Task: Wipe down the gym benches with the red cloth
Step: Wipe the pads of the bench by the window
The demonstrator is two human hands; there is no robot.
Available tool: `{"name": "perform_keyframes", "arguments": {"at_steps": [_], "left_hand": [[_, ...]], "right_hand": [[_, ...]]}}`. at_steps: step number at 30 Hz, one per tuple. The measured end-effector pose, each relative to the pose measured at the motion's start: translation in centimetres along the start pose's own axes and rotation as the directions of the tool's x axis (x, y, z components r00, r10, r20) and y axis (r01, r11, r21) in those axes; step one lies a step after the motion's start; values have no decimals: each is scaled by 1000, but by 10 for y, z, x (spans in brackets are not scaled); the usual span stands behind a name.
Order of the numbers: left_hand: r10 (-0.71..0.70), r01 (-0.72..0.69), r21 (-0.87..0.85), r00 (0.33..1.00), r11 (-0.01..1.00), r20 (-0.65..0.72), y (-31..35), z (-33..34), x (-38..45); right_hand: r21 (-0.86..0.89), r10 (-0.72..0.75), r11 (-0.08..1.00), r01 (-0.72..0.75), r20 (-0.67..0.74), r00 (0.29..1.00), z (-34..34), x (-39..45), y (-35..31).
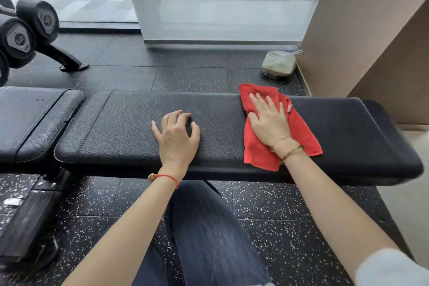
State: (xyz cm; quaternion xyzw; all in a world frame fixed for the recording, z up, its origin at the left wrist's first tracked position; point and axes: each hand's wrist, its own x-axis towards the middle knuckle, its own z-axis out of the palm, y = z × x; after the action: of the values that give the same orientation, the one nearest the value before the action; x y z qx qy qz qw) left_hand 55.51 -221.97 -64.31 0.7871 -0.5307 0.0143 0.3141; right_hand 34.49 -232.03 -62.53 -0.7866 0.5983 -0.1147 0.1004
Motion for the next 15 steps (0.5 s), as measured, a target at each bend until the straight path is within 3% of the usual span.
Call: {"name": "perform_keyframes", "arguments": {"at_steps": [3, 8, 15], "left_hand": [[65, -65, -32, 998, 997, -3, 1, -4, -2], [62, -60, -114, 998, 992, 16, 0, -7, -2], [154, -156, 31, 986, 987, 70, 24, 8, -9]], "right_hand": [[7, -80, 997, 80, 30, 996, 3, -6, -15], [41, -226, 973, 225, 31, 974, 0, -49, -2], [24, -68, 997, 68, -24, 997, -16, -65, 54]]}}
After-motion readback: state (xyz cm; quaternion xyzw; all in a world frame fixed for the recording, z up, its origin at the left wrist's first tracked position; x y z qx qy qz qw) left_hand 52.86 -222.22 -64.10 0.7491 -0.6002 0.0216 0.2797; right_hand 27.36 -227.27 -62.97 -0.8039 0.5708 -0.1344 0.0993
